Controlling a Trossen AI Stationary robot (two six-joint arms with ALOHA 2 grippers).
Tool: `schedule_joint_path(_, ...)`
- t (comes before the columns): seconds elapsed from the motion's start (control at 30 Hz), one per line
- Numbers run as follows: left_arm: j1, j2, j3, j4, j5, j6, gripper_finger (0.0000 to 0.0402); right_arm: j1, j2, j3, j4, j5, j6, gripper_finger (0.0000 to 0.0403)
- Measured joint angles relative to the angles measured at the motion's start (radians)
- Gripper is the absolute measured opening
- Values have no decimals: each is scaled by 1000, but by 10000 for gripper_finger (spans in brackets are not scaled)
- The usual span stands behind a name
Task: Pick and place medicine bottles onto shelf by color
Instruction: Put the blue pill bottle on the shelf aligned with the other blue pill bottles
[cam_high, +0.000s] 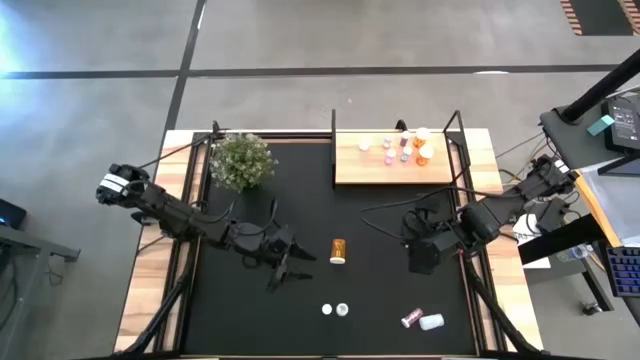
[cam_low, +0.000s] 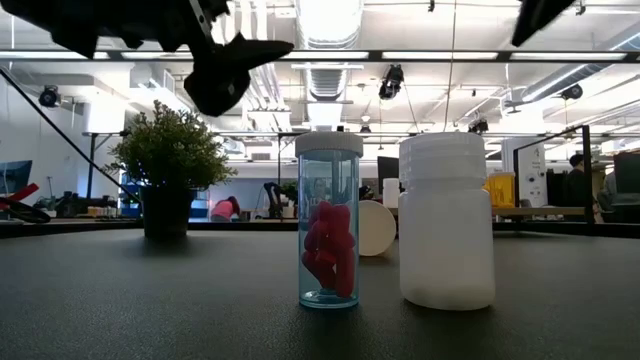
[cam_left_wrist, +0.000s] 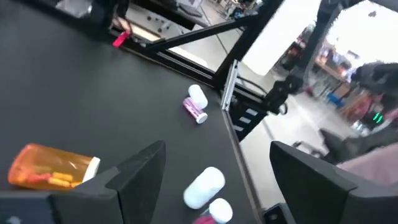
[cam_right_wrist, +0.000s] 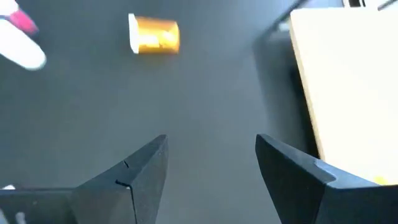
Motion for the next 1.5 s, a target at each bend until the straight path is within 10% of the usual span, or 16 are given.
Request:
schedule_joint_path(0.3,-19,0,0,-1,-4,334,272,0,12,-148,570,0,-107,231)
schedule_joint_path(0.67,-38,0,-4,-11,6,342,272,0,151,-270,1019,-66,-44,231)
schedule_joint_path(1.2,-46,-5,-5,-355,180,311,272,-5,457,27,803,-123,-89,231)
schedule_joint_path(1.5,-46,-6,-5,-418,180,203,272,-4,625,116,827,-347,-192,231)
